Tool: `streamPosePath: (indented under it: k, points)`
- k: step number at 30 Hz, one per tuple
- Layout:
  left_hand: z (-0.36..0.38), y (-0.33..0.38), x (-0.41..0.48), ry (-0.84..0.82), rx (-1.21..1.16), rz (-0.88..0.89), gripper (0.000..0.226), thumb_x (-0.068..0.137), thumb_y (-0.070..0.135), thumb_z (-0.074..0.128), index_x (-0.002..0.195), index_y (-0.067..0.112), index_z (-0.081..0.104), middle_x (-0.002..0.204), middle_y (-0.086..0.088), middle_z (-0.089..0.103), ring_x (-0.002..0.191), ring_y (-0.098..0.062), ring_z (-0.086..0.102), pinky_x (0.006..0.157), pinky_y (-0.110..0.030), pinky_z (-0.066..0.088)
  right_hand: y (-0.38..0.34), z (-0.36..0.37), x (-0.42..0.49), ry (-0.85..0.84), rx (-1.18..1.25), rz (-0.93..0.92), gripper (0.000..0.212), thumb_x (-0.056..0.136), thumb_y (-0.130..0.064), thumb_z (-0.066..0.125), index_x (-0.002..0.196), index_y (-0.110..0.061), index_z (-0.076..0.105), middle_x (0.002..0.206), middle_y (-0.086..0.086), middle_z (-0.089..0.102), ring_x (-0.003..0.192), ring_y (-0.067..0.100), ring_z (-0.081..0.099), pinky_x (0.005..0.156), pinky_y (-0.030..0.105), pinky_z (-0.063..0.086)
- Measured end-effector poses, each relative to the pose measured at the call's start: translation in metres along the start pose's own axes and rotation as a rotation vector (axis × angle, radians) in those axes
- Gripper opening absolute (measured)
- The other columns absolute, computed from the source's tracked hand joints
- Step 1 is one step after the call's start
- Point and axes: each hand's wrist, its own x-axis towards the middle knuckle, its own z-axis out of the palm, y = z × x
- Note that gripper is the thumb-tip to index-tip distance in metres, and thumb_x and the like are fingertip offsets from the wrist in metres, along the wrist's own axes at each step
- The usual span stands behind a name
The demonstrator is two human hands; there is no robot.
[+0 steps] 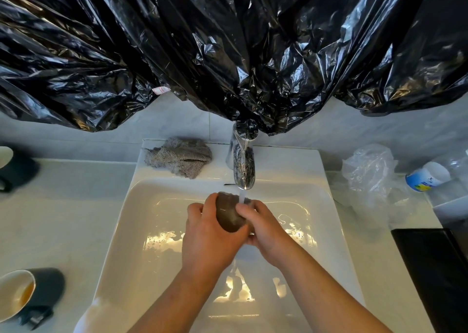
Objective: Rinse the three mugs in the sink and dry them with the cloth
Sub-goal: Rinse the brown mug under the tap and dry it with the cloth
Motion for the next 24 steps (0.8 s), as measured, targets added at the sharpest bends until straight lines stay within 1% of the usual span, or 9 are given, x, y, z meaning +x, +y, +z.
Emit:
streamPosePath:
  k: [3,8,10,12,15,17,19,21,24]
  points:
    - [-0.002,-0.006,0.004,-0.033,-0.03,0.033,0.083,0.065,0.071,0.062,0.139,0.04,0.039,0.114,0.013,0.039,0.095,-0.005,0.054,0.08,-0.024,0.051,0.001,-0.007,0.002,-0.015,0.113,-0.012,0.043,0.08,-0.033,0.064,0.118,-0.012,0.06,0.113,0.021,0.069,0.104,0.037,0.07,0.073,0.044,0.06]
    - [-0.01,-0.024,0.032,-0.265,-0.668,-0.202,0.037,0.099,0.036,0.058,0.136,0.036,0.054,0.132,0.002,0.055,0.114,-0.015,0.06,0.096,-0.038,0.054,0.004,-0.016,0.001,-0.059,0.091,0.027,0.038,0.081,-0.04,0.062,0.113,-0.019,0.064,0.114,0.02,0.07,0.106,0.036,0.068,0.079,0.048,0.061]
    - [-0.007,-0.023,0.036,-0.419,-0.762,-0.244,0.033,0.096,0.041,0.059,0.129,0.038,0.061,0.124,0.002,0.066,0.11,-0.019,0.065,0.091,-0.037,0.056,0.009,-0.018,0.0,-0.088,0.131,0.066,0.035,0.092,-0.036,0.057,0.12,-0.016,0.062,0.116,0.021,0.07,0.108,0.038,0.068,0.088,0.055,0.058]
    - [-0.002,-0.019,0.039,-0.391,-0.745,-0.232,0.028,0.084,0.046,0.058,0.105,0.036,0.074,0.106,-0.004,0.075,0.103,-0.03,0.069,0.085,-0.042,0.055,0.009,-0.019,-0.002,-0.12,0.168,0.105,0.035,0.097,-0.038,0.052,0.123,-0.016,0.062,0.113,0.018,0.073,0.103,0.035,0.071,0.078,0.049,0.06]
    - [0.005,-0.015,0.042,-0.267,-0.722,-0.284,0.031,0.079,0.044,0.053,0.089,0.027,0.077,0.092,-0.01,0.076,0.097,-0.039,0.07,0.085,-0.053,0.057,0.006,-0.024,-0.003,-0.183,0.092,0.092,0.034,0.103,-0.04,0.046,0.126,-0.021,0.062,0.117,0.014,0.072,0.108,0.035,0.069,0.086,0.053,0.058]
    - [0.008,-0.016,0.043,-0.287,-0.738,-0.412,0.032,0.085,0.045,0.051,0.088,0.025,0.077,0.093,-0.013,0.077,0.094,-0.038,0.072,0.083,-0.055,0.059,0.002,-0.032,-0.003,-0.212,0.036,0.038,0.031,0.103,-0.021,0.046,0.131,-0.028,0.057,0.126,0.009,0.064,0.112,0.032,0.065,0.098,0.057,0.052]
    - [0.01,-0.017,0.043,-0.361,-0.758,-0.547,0.039,0.093,0.051,0.047,0.093,0.025,0.076,0.091,-0.011,0.079,0.09,-0.035,0.075,0.072,-0.05,0.063,-0.001,-0.04,-0.005,-0.285,-0.055,-0.003,0.052,0.094,-0.002,0.051,0.135,-0.035,0.05,0.136,0.005,0.054,0.116,0.028,0.062,0.098,0.05,0.054]
    - [0.01,-0.019,0.044,-0.431,-0.744,-0.61,0.048,0.098,0.06,0.039,0.103,0.025,0.072,0.091,-0.008,0.08,0.087,-0.029,0.076,0.062,-0.039,0.061,-0.004,-0.044,-0.007,-0.334,-0.192,-0.034,0.068,0.084,-0.004,0.064,0.137,-0.041,0.045,0.141,0.001,0.048,0.118,0.028,0.061,0.091,0.038,0.058]
    - [0.01,-0.018,0.045,-0.514,-0.756,-0.608,0.057,0.098,0.069,0.031,0.112,0.029,0.069,0.096,-0.007,0.081,0.093,-0.028,0.076,0.066,-0.04,0.062,-0.003,-0.046,-0.007,-0.286,-0.201,-0.064,0.06,0.078,-0.018,0.073,0.131,-0.038,0.053,0.133,0.005,0.056,0.109,0.029,0.066,0.082,0.035,0.06]
